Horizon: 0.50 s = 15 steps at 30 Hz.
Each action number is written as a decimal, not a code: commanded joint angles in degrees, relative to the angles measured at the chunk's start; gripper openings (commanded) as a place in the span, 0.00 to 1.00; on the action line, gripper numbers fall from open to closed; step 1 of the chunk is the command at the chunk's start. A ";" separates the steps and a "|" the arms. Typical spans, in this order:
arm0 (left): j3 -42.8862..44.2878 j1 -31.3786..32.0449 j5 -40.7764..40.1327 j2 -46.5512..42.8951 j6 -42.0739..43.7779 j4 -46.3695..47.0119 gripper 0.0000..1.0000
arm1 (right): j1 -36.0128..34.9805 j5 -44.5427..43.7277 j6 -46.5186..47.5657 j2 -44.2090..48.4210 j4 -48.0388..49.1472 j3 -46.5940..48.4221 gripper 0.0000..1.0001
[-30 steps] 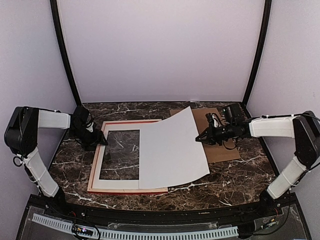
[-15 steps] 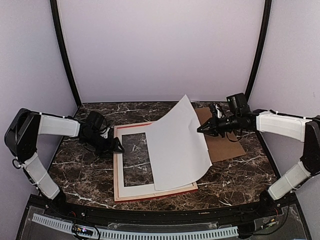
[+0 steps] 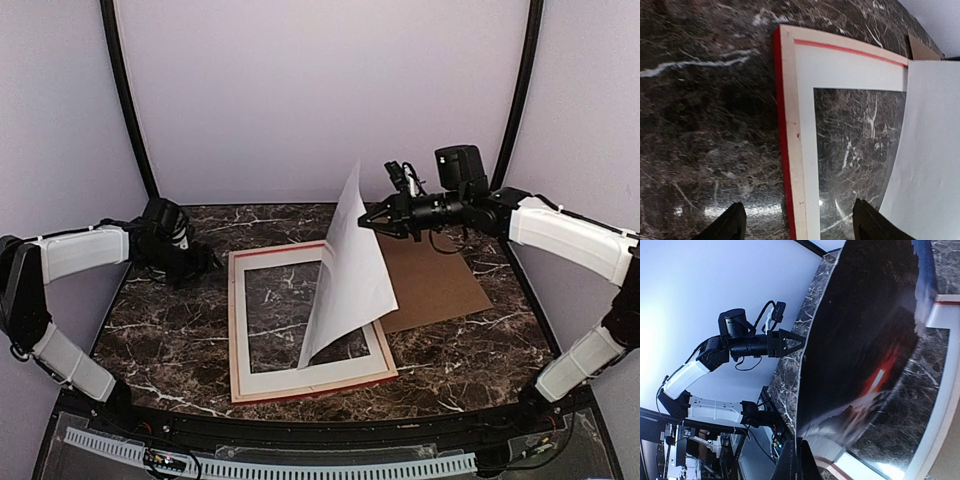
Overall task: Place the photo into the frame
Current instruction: Place the photo on the mat board.
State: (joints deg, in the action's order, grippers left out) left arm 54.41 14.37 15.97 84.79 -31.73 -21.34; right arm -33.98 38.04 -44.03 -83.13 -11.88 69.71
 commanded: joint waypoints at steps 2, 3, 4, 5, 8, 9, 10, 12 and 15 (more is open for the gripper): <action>-1.49 -5.63 -6.59 -6.85 1.38 -3.34 0.77 | -6.68 0.18 -3.11 -4.26 4.10 8.59 0.00; -1.59 -6.67 -7.65 -7.28 1.70 -3.70 0.77 | -8.25 0.39 -3.16 -5.61 4.06 10.42 0.00; -1.77 -7.23 -8.03 -8.00 2.29 -4.32 0.77 | -9.29 0.71 -3.36 -6.53 4.12 12.03 0.00; -1.85 -8.10 -8.51 -8.30 2.77 -4.58 0.78 | -10.40 0.98 -3.56 -7.31 4.33 13.70 0.00; -2.22 -9.16 -9.45 -9.37 3.40 -5.37 0.78 | -13.15 2.11 -3.82 -9.33 4.53 18.03 0.00; -2.30 -9.49 -9.83 -9.55 3.55 -5.46 0.78 | -13.83 2.46 -3.86 -9.81 4.53 19.07 0.00; -2.54 -9.60 -9.91 -9.76 3.58 -5.42 0.78 | -14.32 2.81 -3.87 -9.99 4.60 19.84 0.00; -2.75 -9.73 -10.14 -9.96 3.55 -5.46 0.78 | -14.62 3.29 -4.14 -10.09 5.00 19.94 0.00; -3.06 -9.80 -10.71 -10.35 3.39 -5.36 0.78 | -14.20 2.45 -3.26 -9.77 4.49 18.18 0.00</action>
State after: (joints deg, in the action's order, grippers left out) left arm 52.45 4.97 6.92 76.58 -29.19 -24.88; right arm -48.53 40.14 -47.53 -93.10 -9.61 87.66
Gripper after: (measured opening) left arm 0.780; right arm 0.012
